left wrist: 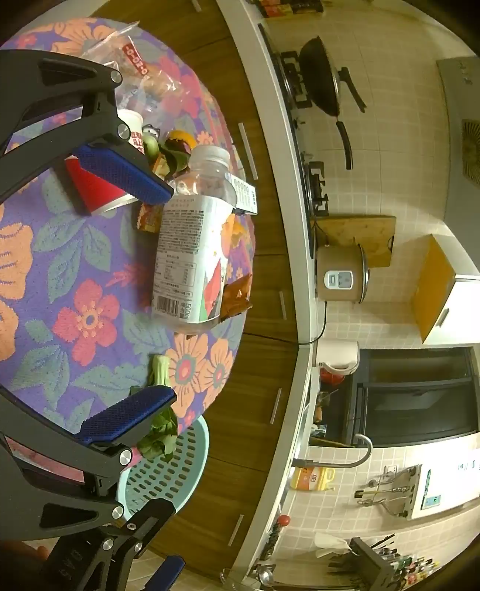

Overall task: Collect trash
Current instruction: 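Move both tools toward the trash on the floral table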

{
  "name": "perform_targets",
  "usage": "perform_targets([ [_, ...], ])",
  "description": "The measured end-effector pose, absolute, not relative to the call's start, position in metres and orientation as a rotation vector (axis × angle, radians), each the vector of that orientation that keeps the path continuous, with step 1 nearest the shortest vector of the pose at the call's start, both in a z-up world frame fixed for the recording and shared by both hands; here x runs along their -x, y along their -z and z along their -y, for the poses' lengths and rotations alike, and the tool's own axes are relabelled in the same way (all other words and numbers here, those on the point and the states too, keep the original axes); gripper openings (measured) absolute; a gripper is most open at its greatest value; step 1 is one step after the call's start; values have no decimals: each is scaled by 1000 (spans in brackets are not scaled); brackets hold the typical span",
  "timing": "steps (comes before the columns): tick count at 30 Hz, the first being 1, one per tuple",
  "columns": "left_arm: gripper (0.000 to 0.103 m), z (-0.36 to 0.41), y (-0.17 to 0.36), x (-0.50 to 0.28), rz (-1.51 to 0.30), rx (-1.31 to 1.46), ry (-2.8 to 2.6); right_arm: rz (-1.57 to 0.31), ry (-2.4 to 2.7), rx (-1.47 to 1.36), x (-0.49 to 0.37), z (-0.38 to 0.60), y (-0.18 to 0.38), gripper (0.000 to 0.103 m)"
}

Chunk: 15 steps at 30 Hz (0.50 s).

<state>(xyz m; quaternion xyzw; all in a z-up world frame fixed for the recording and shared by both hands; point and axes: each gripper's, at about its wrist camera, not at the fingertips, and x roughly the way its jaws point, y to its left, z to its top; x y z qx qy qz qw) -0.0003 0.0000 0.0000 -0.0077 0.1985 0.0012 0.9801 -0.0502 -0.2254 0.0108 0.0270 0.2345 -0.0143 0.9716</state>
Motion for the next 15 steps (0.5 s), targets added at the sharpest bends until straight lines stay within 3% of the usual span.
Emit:
perform_targets([
  [15,95,0,1,1,-398,14,-2,-476,37,-63,51,231,-11,96],
])
